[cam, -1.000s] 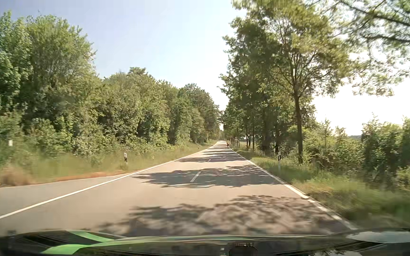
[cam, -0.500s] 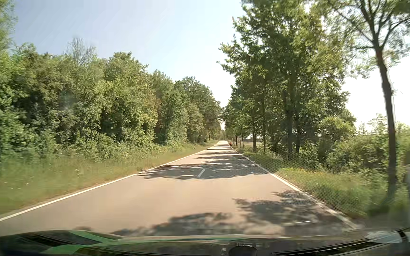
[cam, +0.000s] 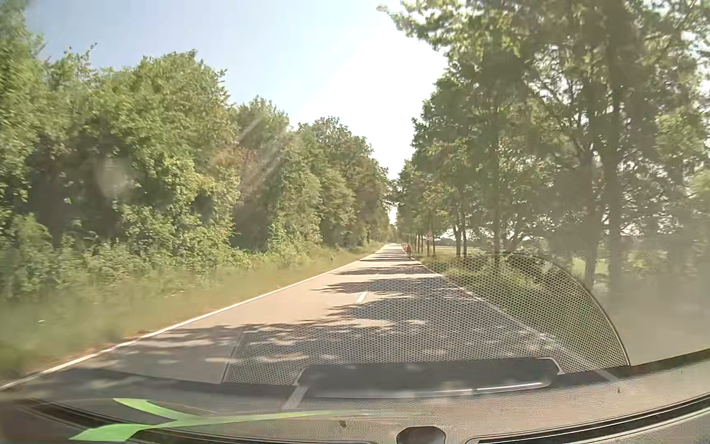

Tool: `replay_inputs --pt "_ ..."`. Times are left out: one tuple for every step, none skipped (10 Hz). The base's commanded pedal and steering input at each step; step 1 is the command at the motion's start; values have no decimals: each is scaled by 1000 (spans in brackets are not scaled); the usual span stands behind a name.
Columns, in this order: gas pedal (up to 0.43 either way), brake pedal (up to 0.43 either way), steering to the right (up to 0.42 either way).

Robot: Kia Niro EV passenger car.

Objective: Follow the waypoints while adhering to traffic rules and regulations

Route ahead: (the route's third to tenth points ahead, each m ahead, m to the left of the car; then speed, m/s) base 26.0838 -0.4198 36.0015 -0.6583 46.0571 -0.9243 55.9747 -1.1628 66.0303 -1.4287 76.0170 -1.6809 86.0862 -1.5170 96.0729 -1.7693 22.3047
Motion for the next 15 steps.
replay_inputs --pt "209 0 -10" --pt "209 0 -9" --pt "209 0 -8" --pt "209 0 -7" --pt "197 0 -6" --pt "197 0 -5" --pt "197 0 -3" --pt "197 0 -2" --pt "197 0 -2" --pt "189 0 -2" --pt "177 0 -1" --pt "177 0 0" --pt "177 0 1" --pt "177 0 1" --pt "177 0 2"
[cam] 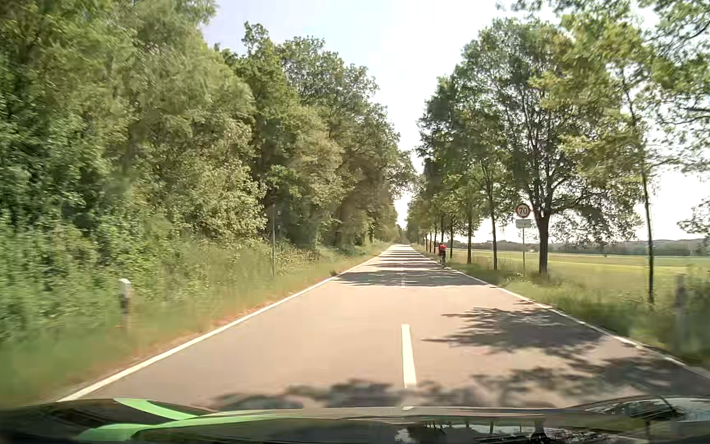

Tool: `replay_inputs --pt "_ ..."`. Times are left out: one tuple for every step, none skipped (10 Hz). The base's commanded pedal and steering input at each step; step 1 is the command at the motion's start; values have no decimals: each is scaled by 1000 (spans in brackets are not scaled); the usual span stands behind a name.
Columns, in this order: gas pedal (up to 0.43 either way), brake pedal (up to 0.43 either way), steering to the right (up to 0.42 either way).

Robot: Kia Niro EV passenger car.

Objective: Follow the waypoints while adhering to traffic rules and regulations

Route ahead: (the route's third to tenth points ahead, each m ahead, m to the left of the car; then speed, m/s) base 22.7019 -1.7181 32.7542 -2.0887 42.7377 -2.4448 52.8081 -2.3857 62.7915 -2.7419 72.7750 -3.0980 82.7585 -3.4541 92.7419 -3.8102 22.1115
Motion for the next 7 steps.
replay_inputs --pt "189 0 2" --pt "197 0 4" --pt "197 0 4" --pt "197 0 3" --pt "209 0 4" --pt "209 0 3" --pt "209 0 4"
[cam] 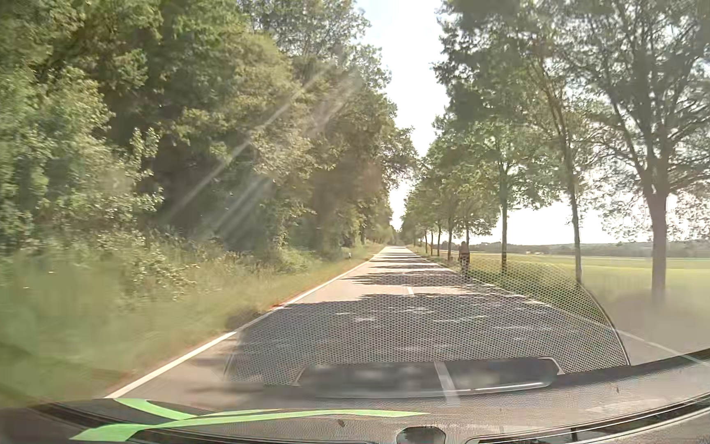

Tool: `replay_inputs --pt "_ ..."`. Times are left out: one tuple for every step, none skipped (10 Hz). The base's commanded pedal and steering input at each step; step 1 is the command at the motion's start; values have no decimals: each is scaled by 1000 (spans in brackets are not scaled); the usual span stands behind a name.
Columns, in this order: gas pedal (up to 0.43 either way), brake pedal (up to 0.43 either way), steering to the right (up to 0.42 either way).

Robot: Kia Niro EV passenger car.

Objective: Follow the waypoints while adhering to traffic rules and regulations

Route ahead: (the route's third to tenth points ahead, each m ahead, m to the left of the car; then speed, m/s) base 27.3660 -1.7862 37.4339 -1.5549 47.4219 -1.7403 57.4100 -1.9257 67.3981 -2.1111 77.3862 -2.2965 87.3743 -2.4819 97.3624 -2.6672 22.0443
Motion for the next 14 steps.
replay_inputs --pt "209 0 4" --pt "197 0 3" --pt "197 0 3" --pt "197 0 3" --pt "209 0 3" --pt "220 0 3" --pt "220 0 3" --pt "228 0 3" --pt "228 0 2" --pt "240 0 2" --pt "240 0 2" --pt "248 0 2" --pt "248 0 2" --pt "260 0 2"
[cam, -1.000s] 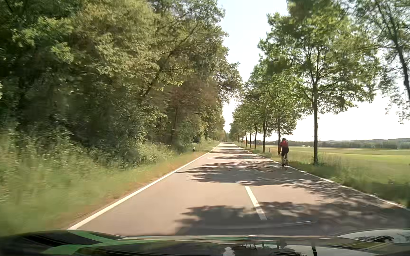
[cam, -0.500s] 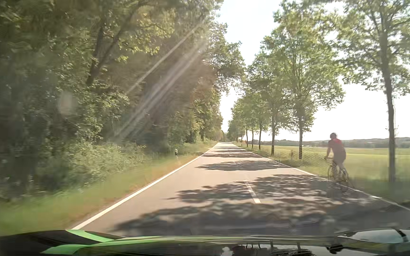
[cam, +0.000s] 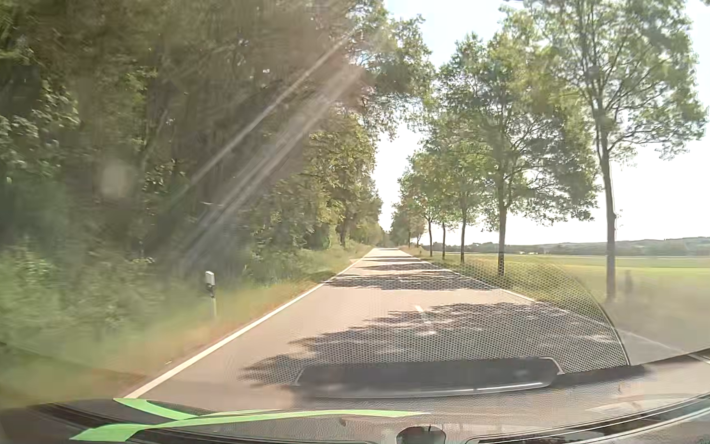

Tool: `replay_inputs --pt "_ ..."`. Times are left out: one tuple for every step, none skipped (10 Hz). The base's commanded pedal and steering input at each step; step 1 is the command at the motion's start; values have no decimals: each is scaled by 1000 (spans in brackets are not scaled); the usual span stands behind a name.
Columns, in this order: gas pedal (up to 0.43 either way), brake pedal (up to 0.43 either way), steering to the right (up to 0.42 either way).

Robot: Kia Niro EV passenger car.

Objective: Follow the waypoints while adhering to traffic rules and regulations

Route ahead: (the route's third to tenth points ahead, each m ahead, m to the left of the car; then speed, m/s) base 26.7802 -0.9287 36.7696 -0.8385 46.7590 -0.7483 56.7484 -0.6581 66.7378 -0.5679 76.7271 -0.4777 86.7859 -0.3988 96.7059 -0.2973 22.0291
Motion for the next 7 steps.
replay_inputs --pt "260 0 2" --pt "260 0 2" --pt "268 0 2" --pt "268 0 3" --pt "268 0 3" --pt "268 0 3" --pt "268 0 3"
